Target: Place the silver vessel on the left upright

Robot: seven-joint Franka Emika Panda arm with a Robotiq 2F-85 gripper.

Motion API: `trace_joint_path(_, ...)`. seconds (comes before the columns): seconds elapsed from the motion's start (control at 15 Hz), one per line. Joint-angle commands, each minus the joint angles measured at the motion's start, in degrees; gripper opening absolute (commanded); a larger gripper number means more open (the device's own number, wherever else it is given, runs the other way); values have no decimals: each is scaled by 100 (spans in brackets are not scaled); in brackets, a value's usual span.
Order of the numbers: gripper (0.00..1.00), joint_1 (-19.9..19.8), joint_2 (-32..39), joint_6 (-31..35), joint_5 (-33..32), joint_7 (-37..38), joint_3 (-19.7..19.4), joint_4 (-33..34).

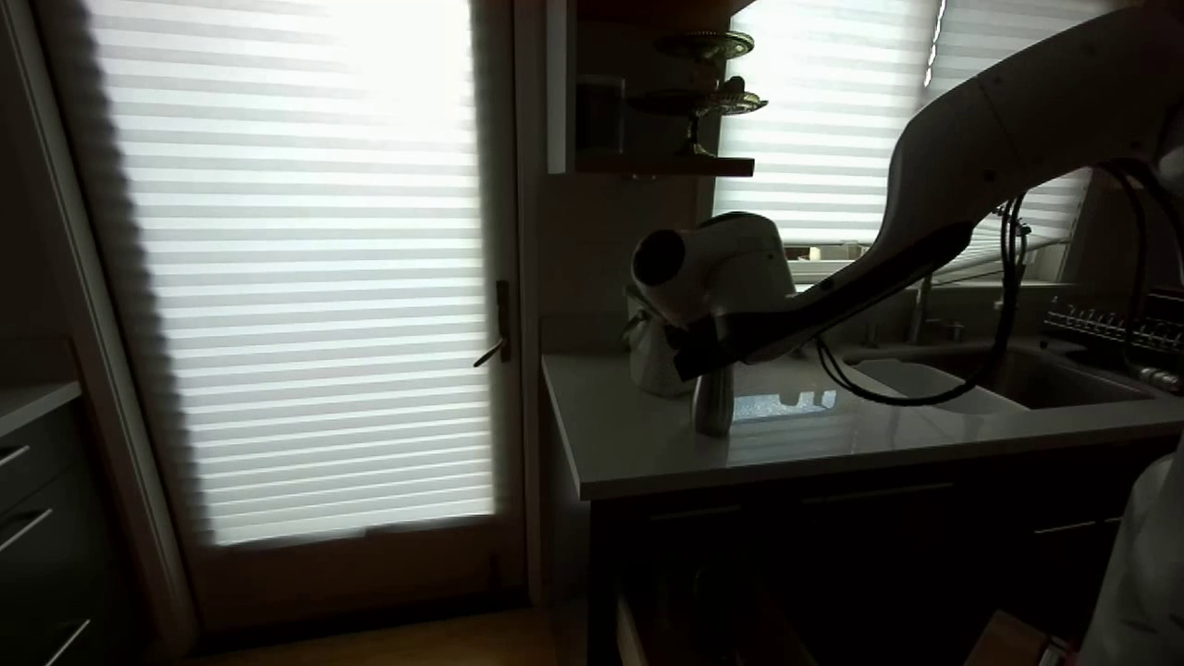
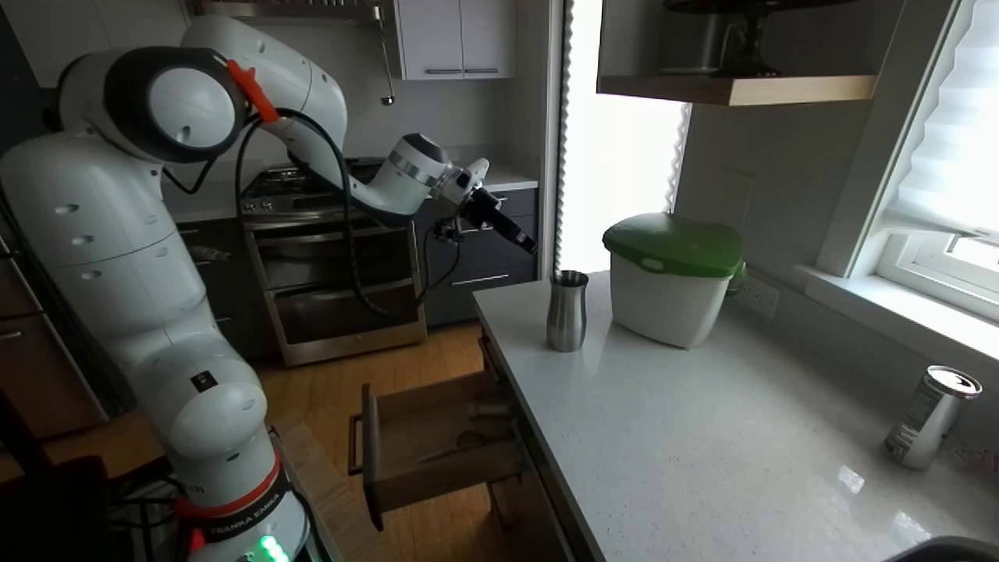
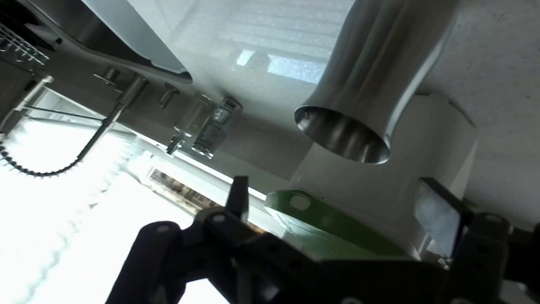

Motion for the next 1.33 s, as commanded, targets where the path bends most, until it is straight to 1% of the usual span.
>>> trace_joint_path(0.0,100,-45,-850,943,732,-1321,-323,-608)
trace_joint_path(0.27,100,-51,-1421,1768,1637,-2834,-656,-1115)
trace_joint_path(0.53,100,-74,-1801,2300,2720,-4492,-868,-1590)
trace_joint_path(0.67,100,-30,-1982,2459,3234,-5371,-992,-1825)
trace_joint_path(0.73,100,240,-2077,2471,3407,-5781,-1302,-1933)
trace_joint_path(0.93,100,493,-2320,2497,4036,-7069,-1718,-2240)
trace_joint_path(1.0,100,584,-2419,2667,4209,-7419,-1893,-2391)
trace_joint_path(1.07,100,-136,-2066,2496,4165,-7009,-1113,-2014)
trace_joint_path(1.13,100,-76,-2136,2592,4310,-7300,-1231,-2124)
trace_joint_path(1.27,100,-28,-2228,2656,4383,-7492,-1329,-2244)
